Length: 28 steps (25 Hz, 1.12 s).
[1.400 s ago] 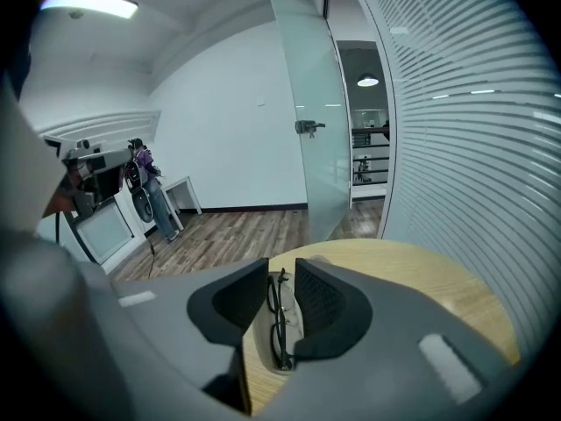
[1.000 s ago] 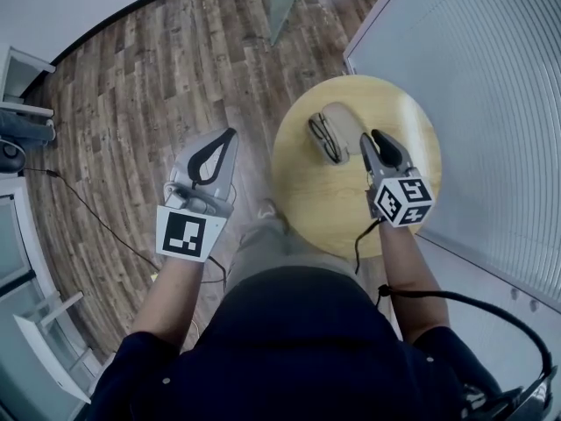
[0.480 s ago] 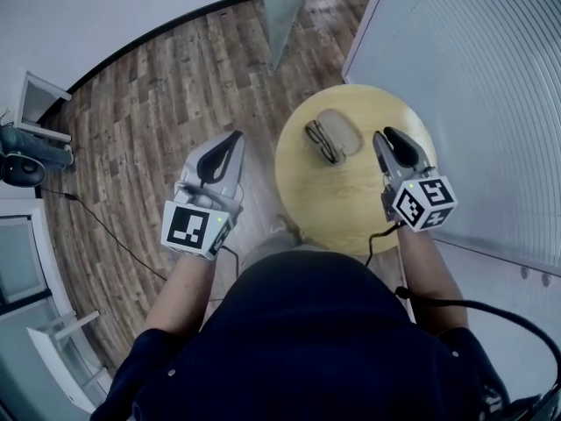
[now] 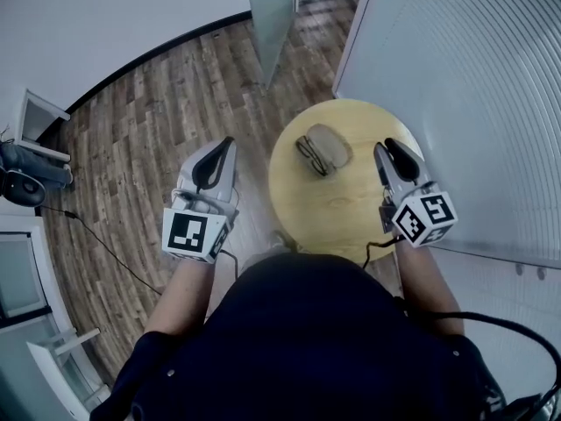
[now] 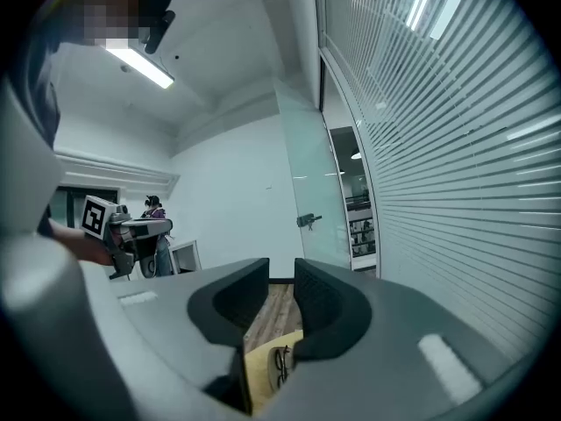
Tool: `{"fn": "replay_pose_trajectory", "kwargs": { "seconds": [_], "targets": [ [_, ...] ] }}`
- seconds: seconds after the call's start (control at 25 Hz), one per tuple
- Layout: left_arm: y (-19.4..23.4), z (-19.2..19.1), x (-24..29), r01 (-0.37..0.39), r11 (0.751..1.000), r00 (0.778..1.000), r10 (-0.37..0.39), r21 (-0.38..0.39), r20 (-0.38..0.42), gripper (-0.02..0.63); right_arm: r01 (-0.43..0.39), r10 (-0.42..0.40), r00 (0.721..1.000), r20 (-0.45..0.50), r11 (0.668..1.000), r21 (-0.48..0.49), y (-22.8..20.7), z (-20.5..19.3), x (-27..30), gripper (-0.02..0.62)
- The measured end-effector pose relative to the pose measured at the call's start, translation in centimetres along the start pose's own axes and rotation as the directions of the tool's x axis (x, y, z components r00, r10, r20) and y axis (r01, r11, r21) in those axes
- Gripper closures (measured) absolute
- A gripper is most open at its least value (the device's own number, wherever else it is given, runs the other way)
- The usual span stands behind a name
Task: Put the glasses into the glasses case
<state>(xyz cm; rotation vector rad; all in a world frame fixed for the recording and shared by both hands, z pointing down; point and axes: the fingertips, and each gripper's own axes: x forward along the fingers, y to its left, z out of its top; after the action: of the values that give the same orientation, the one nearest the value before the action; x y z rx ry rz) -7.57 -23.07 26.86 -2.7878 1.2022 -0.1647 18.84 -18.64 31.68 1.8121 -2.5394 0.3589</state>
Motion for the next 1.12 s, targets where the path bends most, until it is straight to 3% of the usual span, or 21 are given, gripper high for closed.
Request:
{"fn": "replay_pose_trajectory", "kwargs": {
  "seconds": [0.2, 0.28, 0.36, 1.12],
  "targets": [
    [0.0, 0.6, 0.0, 0.013, 1.0, 1.0, -0.013, -0.007, 0.001, 0.606, -0.036, 0.036, 0.999, 0.019, 0.999, 0.007, 0.9, 1.3, -0.4, 0.499],
    [0.0, 1.0, -0.1, 0.006, 1.0, 1.0, -0.006, -0.004, 0.009, 0.606, -0.051, 0.051, 0.998, 0.027, 0.999, -0.017, 1.3, 1.7, -0.6, 0.569],
    [0.1, 1.4, -0.3, 0.001, 1.0, 1.0, -0.001, -0.002, 0.015, 0.605, -0.074, 0.074, 0.997, 0.022, 0.997, -0.036, 2.0, 1.8, -0.6, 0.585],
    [-1.4, 2.2, -0.9, -0.014, 1.0, 1.0, 0.015, -0.027, 0.025, 0.605, -0.075, 0.075, 0.997, -0.005, 0.993, -0.089, 1.6, 2.9, -2.0, 0.586]
  ]
}}
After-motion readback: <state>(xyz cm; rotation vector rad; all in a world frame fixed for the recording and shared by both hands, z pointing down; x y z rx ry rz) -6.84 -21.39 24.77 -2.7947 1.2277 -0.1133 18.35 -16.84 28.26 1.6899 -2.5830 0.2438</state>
